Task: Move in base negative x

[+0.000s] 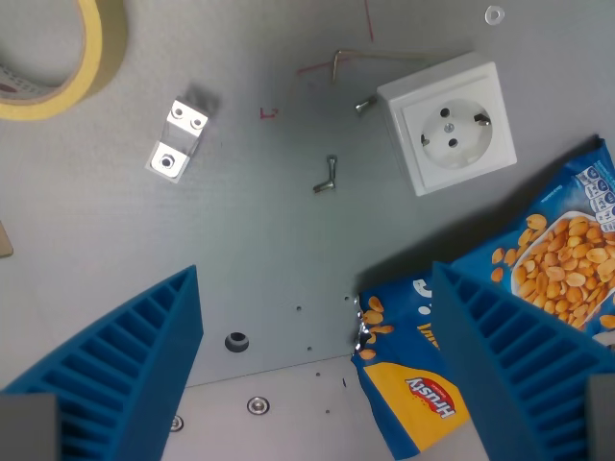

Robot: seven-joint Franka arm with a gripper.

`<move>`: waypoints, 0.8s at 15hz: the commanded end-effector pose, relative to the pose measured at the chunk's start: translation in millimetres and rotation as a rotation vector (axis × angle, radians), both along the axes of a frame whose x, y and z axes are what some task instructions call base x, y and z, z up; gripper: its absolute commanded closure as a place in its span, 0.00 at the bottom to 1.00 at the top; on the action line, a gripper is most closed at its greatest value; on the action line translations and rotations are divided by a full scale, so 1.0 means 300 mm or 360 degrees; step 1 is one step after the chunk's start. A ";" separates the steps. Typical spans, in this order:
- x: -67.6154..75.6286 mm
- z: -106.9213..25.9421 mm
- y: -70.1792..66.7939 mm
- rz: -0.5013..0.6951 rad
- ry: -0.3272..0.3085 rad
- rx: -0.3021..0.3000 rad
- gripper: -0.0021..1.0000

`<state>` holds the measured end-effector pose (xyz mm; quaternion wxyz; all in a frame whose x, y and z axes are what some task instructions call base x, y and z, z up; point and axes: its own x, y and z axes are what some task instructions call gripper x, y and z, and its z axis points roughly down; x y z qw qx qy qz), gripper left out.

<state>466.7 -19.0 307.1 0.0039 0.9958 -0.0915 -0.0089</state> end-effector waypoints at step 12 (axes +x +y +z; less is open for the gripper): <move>-0.210 -0.008 -0.036 -0.0001 -0.0008 0.0000 0.00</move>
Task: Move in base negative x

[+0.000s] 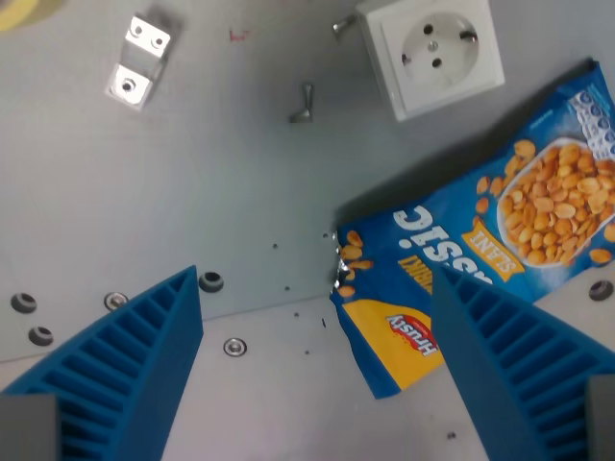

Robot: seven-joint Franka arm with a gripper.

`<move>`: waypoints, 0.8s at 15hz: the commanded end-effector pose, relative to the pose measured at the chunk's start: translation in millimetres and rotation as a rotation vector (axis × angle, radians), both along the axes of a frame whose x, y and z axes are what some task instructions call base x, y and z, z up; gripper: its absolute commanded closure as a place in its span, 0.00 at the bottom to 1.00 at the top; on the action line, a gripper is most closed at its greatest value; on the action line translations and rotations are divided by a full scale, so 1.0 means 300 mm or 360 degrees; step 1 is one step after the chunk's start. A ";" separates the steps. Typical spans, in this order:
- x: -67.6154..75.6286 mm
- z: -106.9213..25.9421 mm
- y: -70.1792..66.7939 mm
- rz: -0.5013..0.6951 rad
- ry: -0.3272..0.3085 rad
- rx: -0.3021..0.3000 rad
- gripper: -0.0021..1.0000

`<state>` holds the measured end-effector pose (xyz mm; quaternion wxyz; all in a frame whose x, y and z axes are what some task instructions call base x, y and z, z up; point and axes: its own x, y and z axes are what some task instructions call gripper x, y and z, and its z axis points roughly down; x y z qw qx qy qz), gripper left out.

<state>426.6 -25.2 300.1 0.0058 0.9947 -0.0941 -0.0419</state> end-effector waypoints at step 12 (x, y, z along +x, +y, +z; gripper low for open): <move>-0.287 -0.021 -0.054 0.0008 -0.0113 -0.0004 0.00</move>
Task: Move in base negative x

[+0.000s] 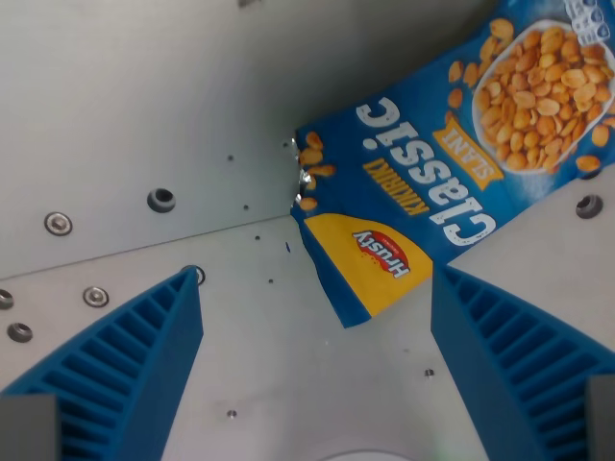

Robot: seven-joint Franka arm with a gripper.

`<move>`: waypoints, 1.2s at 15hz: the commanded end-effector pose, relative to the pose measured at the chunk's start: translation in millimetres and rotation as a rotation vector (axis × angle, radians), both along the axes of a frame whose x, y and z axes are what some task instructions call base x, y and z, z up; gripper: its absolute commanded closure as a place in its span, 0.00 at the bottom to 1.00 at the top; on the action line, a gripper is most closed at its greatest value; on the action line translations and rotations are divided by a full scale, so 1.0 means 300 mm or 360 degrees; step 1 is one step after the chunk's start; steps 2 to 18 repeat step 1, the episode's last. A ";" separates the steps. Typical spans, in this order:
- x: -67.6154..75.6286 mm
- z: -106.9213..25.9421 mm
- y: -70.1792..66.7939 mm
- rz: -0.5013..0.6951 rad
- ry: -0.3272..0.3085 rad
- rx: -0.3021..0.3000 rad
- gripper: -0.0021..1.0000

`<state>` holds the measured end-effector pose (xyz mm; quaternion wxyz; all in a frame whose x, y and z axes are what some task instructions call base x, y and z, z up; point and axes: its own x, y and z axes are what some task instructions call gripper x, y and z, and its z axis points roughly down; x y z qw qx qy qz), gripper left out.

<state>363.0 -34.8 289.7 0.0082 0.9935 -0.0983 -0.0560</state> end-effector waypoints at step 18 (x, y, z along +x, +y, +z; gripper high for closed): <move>-0.093 0.010 -0.025 0.0022 -0.0159 0.0000 0.00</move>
